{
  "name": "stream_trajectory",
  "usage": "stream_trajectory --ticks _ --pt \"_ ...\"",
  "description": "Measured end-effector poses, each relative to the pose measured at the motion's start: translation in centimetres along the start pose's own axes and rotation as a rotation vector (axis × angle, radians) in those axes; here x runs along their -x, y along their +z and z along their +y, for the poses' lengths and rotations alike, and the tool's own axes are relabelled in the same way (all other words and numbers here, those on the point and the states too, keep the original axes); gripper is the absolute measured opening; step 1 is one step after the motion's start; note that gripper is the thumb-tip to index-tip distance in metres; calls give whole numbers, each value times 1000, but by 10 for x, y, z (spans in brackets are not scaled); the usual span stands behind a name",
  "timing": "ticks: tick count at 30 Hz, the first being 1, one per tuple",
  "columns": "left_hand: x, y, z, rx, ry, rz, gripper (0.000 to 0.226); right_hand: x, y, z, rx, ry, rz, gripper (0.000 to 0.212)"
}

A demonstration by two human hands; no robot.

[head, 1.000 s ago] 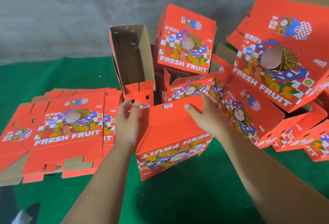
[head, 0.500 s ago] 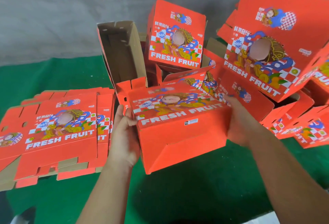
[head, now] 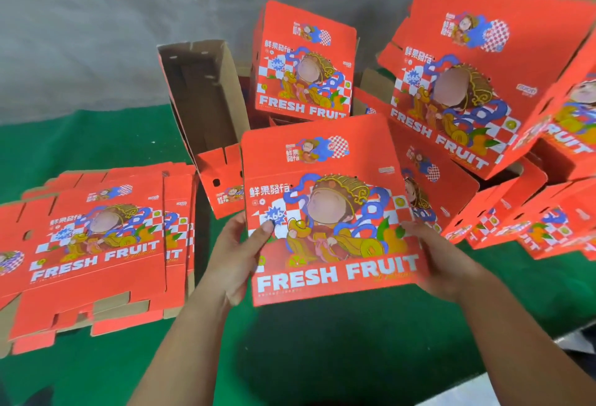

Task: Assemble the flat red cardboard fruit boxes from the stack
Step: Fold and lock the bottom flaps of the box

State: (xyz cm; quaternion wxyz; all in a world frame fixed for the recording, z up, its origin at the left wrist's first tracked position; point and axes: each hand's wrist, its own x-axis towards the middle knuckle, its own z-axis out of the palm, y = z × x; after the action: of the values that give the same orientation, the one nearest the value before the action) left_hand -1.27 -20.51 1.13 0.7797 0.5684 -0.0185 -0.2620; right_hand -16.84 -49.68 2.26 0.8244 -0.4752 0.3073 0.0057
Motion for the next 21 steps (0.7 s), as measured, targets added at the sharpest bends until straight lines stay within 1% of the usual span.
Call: stream_trajectory --ticks 2,5,8,12,13,14,16,17,18,21 --pt "-2 -2 5 11 39 -54 51 2 -1 2 37 60 4 60" --pt "-4 0 17 16 107 -123 48 3 2 -1 56 43 -31 57" --pt "-7 3 27 -1 147 -141 49 2 7 -6 51 17 -44 52" --pt "-9 13 34 -32 201 -102 45 -1 14 -12 28 -3 14 53" --pt "-10 15 34 -85 238 -84 40 -2 15 -13 48 -27 10 56" --pt "-11 17 33 -186 283 -57 35 -4 15 -13 78 -68 -1 62" --pt "-16 21 28 -419 355 29 38 -8 14 -13 133 -186 4 84" --pt "-17 23 24 -464 346 56 42 -9 13 -11 147 -254 22 96" --pt "-17 27 20 -455 316 53 43 -10 11 -9 164 -318 47 105" --pt "-16 35 8 -421 174 -28 34 -12 5 -2 297 -463 139 114"
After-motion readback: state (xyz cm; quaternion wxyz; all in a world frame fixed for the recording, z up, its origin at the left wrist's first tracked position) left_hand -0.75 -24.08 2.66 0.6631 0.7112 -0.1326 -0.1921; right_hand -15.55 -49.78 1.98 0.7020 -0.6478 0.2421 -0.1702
